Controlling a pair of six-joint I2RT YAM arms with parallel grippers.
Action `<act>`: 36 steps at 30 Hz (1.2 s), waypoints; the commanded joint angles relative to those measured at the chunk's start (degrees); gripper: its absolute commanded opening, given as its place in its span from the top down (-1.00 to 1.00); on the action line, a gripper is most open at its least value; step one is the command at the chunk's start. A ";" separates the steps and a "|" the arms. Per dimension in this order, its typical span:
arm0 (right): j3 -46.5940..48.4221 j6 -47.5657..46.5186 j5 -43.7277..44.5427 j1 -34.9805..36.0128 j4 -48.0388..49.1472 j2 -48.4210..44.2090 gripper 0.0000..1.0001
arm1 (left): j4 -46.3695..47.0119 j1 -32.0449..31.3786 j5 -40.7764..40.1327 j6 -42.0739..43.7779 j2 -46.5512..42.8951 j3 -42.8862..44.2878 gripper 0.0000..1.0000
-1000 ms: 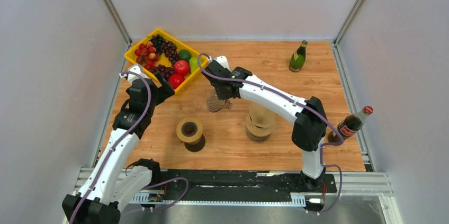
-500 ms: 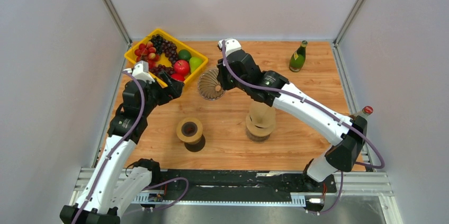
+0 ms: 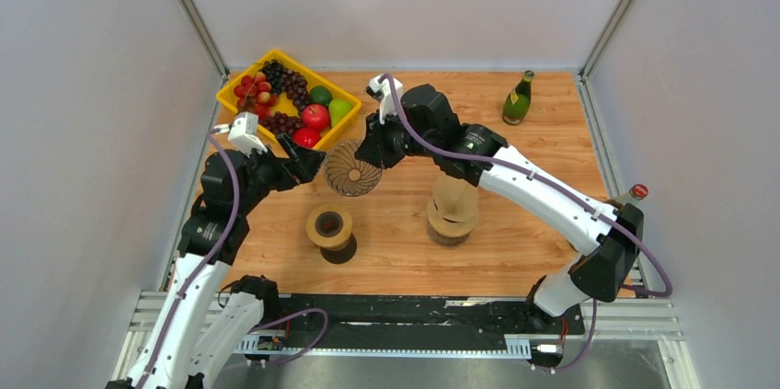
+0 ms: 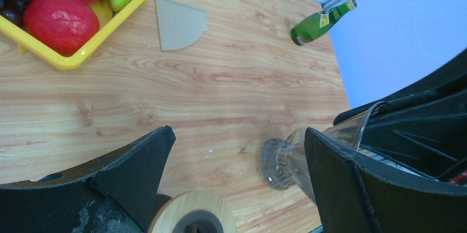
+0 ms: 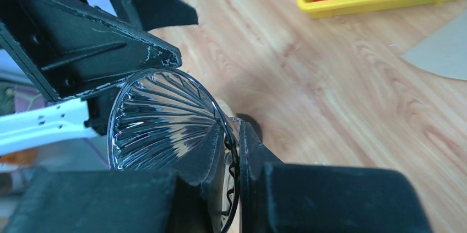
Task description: Place the coffee filter in the dripper
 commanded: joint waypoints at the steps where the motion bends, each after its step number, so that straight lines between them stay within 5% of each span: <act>1: 2.93 -1.08 -9.84 -0.22 0.62 3.46 1.00 | -2.55 0.21 1.82 0.57 -4.35 -1.15 -1.00; 16: 7.40 -1.58 -14.15 1.26 -2.08 10.70 1.00 | -8.68 0.21 3.97 3.94 -7.76 1.14 -1.00; 30: 9.29 -0.08 -9.62 5.97 -0.89 13.91 1.00 | -18.31 0.22 5.23 6.17 -7.59 2.45 -0.99; 36: 8.09 0.43 -7.14 6.13 0.22 15.07 1.00 | -20.90 0.26 3.64 6.51 -7.38 0.95 -0.73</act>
